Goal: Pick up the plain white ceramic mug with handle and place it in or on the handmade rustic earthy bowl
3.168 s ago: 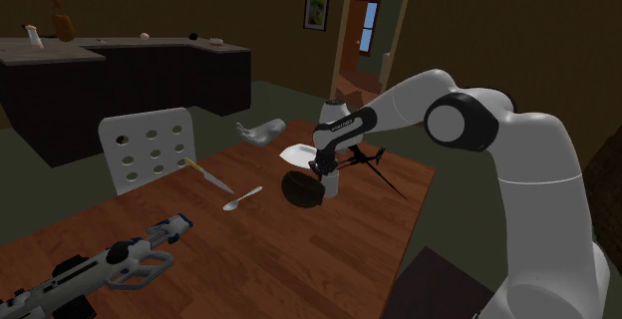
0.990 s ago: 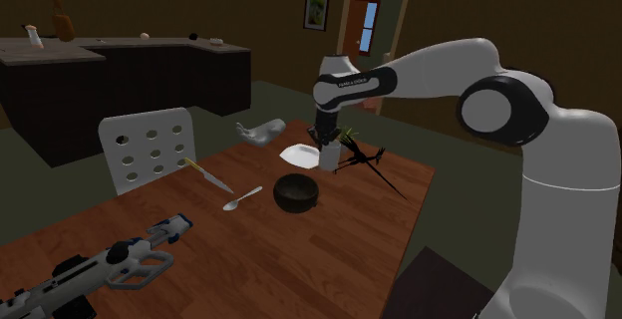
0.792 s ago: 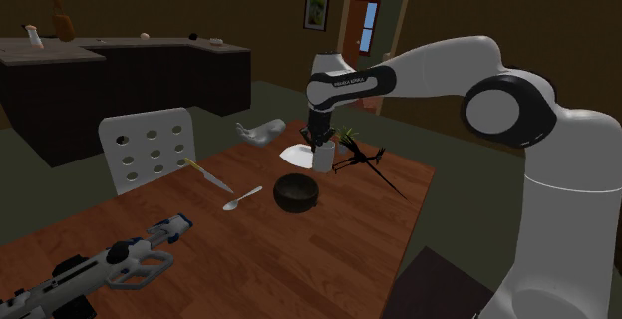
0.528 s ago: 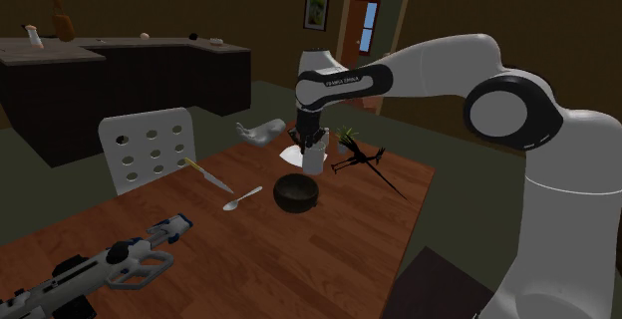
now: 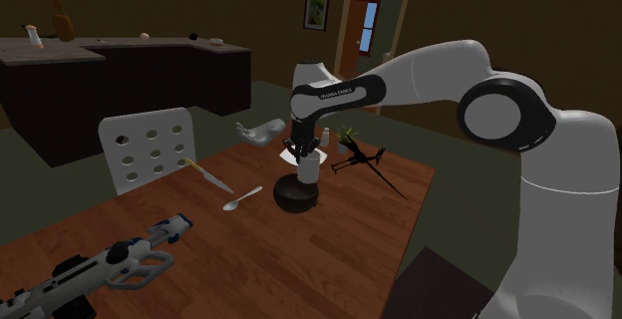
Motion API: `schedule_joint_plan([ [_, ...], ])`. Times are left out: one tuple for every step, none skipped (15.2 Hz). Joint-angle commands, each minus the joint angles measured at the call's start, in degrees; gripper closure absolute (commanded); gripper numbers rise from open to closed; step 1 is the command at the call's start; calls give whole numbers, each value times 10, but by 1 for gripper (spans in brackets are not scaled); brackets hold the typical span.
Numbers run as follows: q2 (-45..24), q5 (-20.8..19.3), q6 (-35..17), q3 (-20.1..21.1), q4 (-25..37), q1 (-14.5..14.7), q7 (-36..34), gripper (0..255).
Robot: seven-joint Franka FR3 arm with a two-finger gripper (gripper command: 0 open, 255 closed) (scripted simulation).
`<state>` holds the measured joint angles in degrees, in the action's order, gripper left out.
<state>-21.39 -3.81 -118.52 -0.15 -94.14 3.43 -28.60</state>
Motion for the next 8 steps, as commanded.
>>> schedule_joint_plan([
  [-4, 0, -13, 0, -9, 0, -1, 255],
  [-6, -1, -20, 0, -13, 0, -1, 255],
  [-9, -1, -26, 0, -17, 0, -2, 255],
  [-12, -1, -33, 0, -21, 0, -2, 255],
  [-15, -1, -39, 0, -24, 0, -3, 255],
  [-18, -2, -46, 0, -28, 0, -3, 255],
  [-21, -2, -52, -1, -32, 0, -4, 255],
  [-24, -2, -59, -1, -35, 0, -4, 255],
])
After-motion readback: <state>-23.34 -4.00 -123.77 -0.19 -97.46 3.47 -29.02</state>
